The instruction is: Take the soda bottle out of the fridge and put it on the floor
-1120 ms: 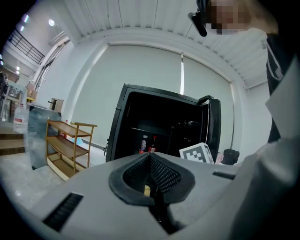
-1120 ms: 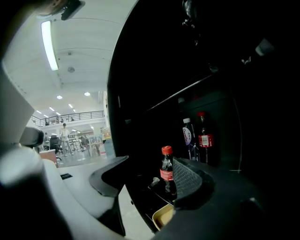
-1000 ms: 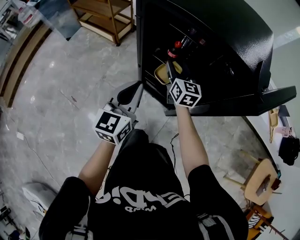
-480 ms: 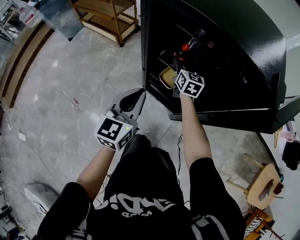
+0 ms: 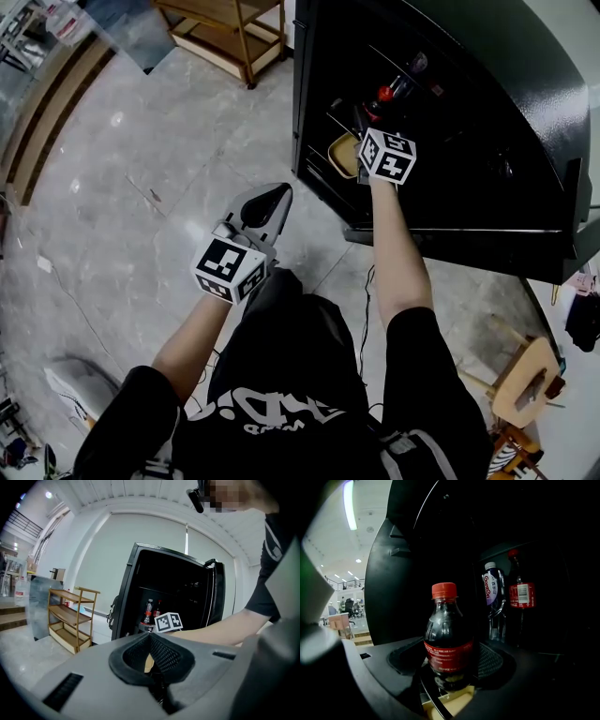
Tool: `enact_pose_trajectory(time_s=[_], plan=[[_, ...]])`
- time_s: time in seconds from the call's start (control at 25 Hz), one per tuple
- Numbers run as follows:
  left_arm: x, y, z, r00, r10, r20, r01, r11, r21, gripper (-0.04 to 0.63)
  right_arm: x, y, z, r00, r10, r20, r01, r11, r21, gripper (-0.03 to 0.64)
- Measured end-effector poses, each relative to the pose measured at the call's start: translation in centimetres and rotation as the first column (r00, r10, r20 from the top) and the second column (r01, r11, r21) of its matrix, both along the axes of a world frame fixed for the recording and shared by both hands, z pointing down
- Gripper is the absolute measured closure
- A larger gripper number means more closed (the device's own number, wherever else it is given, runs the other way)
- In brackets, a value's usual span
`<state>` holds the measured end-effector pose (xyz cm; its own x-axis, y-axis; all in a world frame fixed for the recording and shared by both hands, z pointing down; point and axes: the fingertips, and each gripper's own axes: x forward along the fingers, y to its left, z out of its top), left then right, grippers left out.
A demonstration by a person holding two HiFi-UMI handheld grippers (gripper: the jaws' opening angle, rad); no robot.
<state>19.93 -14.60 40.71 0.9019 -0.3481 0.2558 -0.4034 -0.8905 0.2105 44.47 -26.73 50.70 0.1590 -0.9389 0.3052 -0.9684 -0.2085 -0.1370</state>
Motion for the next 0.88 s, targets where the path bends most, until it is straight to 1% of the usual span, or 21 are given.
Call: enact_pose_trajectory(time_s=[0.16, 0.52, 0.64, 0.88], plan=[[-0.4, 0.2, 0.2, 1.0, -0.015, -0.008, 0.015, 1.0, -0.008, 0.589, -0.2, 0.5, -0.1, 0.999, -0.008, -0.031, 0.008, 1.0, -0.017, 0.299], [-1.3, 0.9, -1.5, 0.999, -0.039, -0.004, 0.039, 0.999, -0.013, 0.589, -2.4, 2.7, -2.4, 0.999, -0.024, -0.036, 0.024, 1.0, -0.009, 0.302], [-1.8, 1.4, -2.9, 0.998, -0.055, -0.007, 0.055, 0.998, -0.013, 0.589, -3.8, 3.9, -4.2, 0.998, -0.052, -0.029, 0.052, 0.999, 0.009, 0.302], [-3.1, 3.5, -6.2, 0.996, -0.089, -0.018, 0.089, 0.996, -0.027, 0.589, -7.2, 6.3, -7.5, 0.993, -0.115, -0.023, 0.116, 0.993, 0.006, 0.302]])
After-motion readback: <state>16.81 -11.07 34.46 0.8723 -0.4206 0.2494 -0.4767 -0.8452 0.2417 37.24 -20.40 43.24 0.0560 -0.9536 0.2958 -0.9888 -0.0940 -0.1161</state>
